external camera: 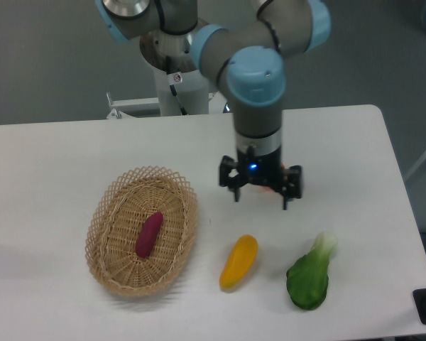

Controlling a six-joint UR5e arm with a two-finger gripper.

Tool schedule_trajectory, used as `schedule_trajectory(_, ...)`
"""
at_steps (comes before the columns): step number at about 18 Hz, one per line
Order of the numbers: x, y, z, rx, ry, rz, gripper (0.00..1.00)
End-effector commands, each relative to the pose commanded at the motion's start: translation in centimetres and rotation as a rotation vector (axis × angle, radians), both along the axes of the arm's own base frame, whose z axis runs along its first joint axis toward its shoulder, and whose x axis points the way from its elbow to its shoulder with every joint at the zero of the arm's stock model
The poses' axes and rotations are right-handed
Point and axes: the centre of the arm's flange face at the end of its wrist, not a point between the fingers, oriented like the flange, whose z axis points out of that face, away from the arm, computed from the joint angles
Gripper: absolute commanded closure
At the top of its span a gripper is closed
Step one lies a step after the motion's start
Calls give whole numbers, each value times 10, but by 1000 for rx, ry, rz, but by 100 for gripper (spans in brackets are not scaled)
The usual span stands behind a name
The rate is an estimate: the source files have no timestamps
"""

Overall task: Pick up the sweet potato from the basket
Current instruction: 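Move the open gripper over the wicker basket and lower toward the sweet potato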

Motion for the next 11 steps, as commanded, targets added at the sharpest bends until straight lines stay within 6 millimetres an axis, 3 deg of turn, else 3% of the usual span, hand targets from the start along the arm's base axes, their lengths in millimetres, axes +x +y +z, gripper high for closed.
schedule_trajectory(8, 110, 45, -39, -14, -35, -91, 0)
schedule_trajectory(11, 121, 59, -70, -21, -41, -106, 0)
